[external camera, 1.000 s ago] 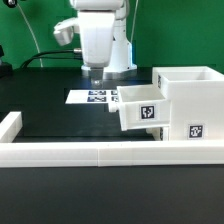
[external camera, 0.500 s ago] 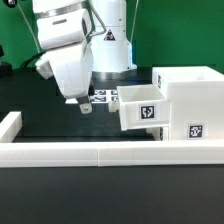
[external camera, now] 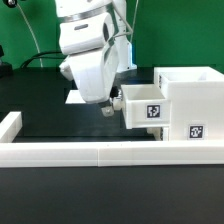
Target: Assemble drawer
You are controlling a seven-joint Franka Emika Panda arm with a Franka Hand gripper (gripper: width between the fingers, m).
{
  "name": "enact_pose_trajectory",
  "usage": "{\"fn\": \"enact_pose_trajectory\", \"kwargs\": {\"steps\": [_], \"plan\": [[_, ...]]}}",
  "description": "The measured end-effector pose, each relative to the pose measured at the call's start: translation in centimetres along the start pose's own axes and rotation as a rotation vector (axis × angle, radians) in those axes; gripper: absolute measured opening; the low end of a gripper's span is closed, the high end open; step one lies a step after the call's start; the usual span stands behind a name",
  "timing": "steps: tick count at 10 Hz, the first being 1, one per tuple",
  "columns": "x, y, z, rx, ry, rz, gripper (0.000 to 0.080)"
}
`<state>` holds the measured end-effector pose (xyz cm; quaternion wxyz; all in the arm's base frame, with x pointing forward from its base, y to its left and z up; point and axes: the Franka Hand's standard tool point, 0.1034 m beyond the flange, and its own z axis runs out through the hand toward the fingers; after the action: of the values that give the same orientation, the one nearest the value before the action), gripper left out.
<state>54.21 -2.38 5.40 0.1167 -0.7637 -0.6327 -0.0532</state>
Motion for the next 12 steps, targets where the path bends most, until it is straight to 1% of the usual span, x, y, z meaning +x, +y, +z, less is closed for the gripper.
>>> {"fn": "enact_pose_trajectory", "kwargs": {"steps": [3, 8, 11, 12], "plan": [[3.0, -0.1, 0.4, 0.006, 0.006, 0.043, 0.0649], [5.7, -0.7, 1.2, 0.019, 0.004, 0.126, 0.0649], [5.5, -0.7, 1.3, 0.019, 0.003, 0.140, 0.0649], [4.8, -0.7, 1.2, 0.020, 0.002, 0.151, 0.0649]]}}
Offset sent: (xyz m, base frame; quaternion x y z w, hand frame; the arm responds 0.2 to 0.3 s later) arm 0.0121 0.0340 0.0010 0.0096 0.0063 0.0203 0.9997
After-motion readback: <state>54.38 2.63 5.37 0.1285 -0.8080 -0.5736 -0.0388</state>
